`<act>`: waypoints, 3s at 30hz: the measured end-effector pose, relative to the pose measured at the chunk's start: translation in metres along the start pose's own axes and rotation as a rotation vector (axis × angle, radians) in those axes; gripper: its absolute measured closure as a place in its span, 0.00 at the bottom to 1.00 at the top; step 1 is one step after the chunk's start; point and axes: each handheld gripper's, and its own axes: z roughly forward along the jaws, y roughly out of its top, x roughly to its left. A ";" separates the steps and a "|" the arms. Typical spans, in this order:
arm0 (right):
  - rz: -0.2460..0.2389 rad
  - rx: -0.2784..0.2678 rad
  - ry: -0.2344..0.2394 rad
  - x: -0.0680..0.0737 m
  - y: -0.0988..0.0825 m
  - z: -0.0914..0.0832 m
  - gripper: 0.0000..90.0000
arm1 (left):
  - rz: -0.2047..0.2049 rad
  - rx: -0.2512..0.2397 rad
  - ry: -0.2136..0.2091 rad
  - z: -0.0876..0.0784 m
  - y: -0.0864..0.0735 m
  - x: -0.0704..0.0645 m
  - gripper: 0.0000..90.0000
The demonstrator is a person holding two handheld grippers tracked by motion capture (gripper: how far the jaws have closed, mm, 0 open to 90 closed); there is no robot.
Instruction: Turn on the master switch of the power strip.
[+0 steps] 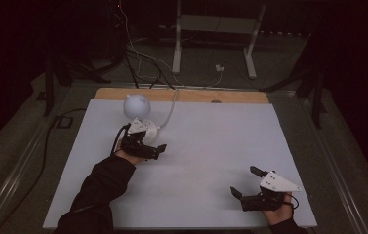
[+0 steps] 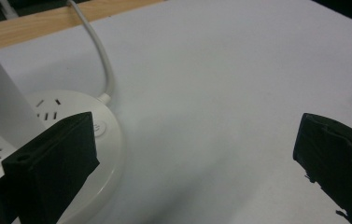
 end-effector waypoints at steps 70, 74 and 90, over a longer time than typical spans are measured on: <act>0.012 0.013 0.037 0.000 -0.001 0.001 0.00 | 0.232 0.085 0.479 0.059 -0.007 0.007 1.00; 0.015 0.015 0.039 -0.001 -0.002 0.001 0.00 | 0.228 0.089 0.470 0.058 -0.006 0.009 1.00; 0.016 0.021 0.041 0.000 -0.002 0.002 0.00 | 0.241 0.129 0.457 0.059 -0.003 0.008 1.00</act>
